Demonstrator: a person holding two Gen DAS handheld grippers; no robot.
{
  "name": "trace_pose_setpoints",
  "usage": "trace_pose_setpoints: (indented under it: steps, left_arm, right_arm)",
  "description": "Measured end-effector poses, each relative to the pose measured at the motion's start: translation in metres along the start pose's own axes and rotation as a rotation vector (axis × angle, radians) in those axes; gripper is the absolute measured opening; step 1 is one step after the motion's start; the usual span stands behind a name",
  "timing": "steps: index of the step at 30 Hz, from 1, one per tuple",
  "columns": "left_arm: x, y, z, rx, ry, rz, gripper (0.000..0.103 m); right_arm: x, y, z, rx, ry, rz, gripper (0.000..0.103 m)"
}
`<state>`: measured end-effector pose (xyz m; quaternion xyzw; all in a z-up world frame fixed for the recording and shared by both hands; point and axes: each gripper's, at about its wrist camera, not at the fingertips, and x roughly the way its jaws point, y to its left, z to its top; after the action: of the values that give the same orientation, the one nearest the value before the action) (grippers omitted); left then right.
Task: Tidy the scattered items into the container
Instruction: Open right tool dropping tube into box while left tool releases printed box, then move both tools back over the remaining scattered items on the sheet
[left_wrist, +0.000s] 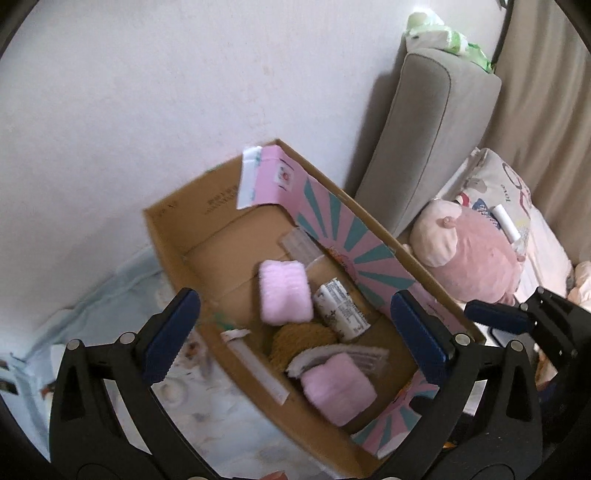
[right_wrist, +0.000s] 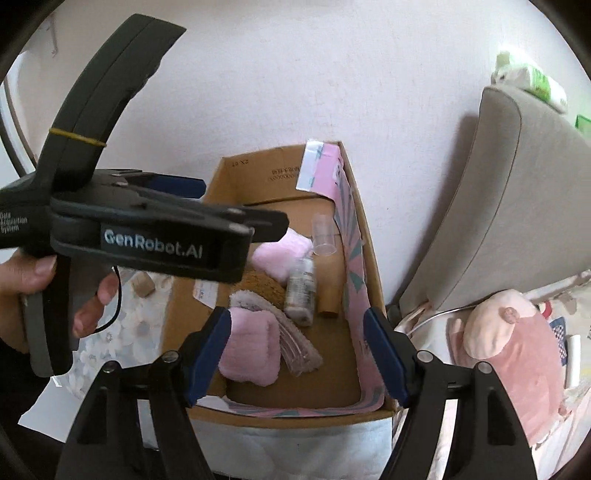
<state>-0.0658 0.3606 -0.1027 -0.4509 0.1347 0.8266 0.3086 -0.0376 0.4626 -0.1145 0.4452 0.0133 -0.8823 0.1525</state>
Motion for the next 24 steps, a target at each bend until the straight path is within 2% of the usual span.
trace_pose_setpoints:
  steps: [7, 12, 18, 22, 24]
  left_arm:
    - [-0.041, 0.007, -0.009, 0.038, -0.058, 0.037, 0.103]
    - [-0.068, 0.024, -0.019, 0.01, -0.091, 0.068, 0.103]
    - [-0.11, 0.07, -0.041, -0.063, -0.148, 0.174, 0.103]
    - [-0.136, 0.111, -0.057, -0.132, -0.155, 0.244, 0.103]
    - [-0.151, 0.139, -0.067, -0.178, -0.16, 0.291, 0.103]
  right_arm:
    - [-0.018, 0.013, 0.006, 0.035, -0.039, 0.027, 0.07]
    - [-0.032, 0.026, 0.014, 0.031, -0.074, 0.016, 0.07]
    - [-0.032, 0.047, 0.03, -0.044, -0.072, -0.022, 0.07]
    - [-0.024, 0.069, 0.043, -0.12, -0.038, 0.005, 0.07]
    - [-0.02, 0.082, 0.049, -0.162, -0.019, 0.031, 0.076]
